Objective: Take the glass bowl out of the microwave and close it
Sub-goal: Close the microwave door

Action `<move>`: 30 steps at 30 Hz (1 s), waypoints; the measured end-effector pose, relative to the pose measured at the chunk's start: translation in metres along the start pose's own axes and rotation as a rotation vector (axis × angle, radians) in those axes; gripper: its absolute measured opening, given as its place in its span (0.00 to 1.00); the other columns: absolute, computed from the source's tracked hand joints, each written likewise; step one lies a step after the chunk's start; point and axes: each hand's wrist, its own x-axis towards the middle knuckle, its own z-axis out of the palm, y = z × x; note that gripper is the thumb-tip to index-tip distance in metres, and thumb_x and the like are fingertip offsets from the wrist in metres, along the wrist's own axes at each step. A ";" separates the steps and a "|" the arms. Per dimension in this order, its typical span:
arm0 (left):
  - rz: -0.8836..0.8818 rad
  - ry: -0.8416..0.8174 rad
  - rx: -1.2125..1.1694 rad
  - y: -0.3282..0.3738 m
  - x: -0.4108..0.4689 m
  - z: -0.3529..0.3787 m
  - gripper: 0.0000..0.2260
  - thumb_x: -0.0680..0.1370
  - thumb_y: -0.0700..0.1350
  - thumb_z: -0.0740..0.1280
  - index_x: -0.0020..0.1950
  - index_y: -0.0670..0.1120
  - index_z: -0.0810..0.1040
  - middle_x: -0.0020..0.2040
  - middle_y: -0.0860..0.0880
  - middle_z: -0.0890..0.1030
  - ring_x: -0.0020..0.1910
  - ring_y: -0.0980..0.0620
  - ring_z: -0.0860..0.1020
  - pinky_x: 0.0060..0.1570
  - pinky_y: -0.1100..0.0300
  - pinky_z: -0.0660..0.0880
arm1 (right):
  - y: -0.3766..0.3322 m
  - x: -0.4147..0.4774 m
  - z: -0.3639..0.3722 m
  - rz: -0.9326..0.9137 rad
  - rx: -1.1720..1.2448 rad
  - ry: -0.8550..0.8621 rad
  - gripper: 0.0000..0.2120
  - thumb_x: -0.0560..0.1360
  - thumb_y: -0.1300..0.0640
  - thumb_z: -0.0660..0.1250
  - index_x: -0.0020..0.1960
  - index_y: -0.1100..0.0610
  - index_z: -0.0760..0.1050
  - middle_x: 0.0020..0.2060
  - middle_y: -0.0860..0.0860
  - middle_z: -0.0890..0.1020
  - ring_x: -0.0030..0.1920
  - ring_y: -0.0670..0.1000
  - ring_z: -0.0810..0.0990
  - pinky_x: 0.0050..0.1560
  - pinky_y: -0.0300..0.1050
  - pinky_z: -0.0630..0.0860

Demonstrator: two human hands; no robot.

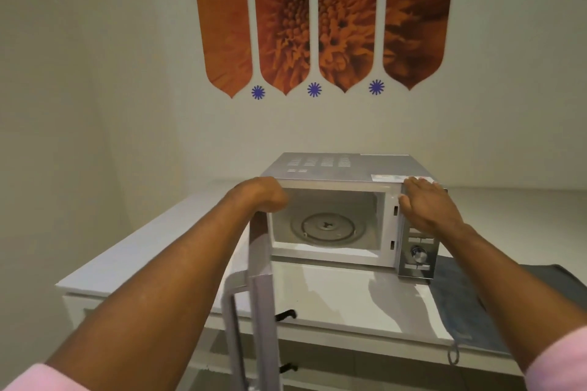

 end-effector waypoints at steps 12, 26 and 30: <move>0.150 0.142 -0.124 0.032 0.016 0.055 0.30 0.86 0.61 0.52 0.65 0.38 0.80 0.70 0.36 0.80 0.68 0.36 0.79 0.70 0.38 0.75 | 0.010 -0.004 -0.003 -0.060 0.168 0.037 0.33 0.83 0.37 0.41 0.65 0.57 0.75 0.60 0.57 0.82 0.60 0.57 0.79 0.67 0.59 0.73; 0.377 0.317 0.106 0.051 0.062 0.092 0.34 0.86 0.61 0.54 0.82 0.37 0.62 0.82 0.36 0.66 0.83 0.38 0.61 0.83 0.43 0.55 | 0.026 0.000 -0.017 -0.043 0.388 -0.091 0.30 0.86 0.37 0.46 0.75 0.52 0.74 0.71 0.54 0.79 0.70 0.55 0.76 0.73 0.62 0.71; 0.431 0.304 0.124 0.049 0.074 0.092 0.36 0.85 0.63 0.54 0.85 0.39 0.56 0.85 0.38 0.60 0.85 0.40 0.55 0.85 0.44 0.51 | 0.028 0.001 -0.014 -0.079 0.347 -0.057 0.29 0.84 0.35 0.51 0.64 0.54 0.79 0.60 0.54 0.84 0.61 0.56 0.80 0.65 0.62 0.75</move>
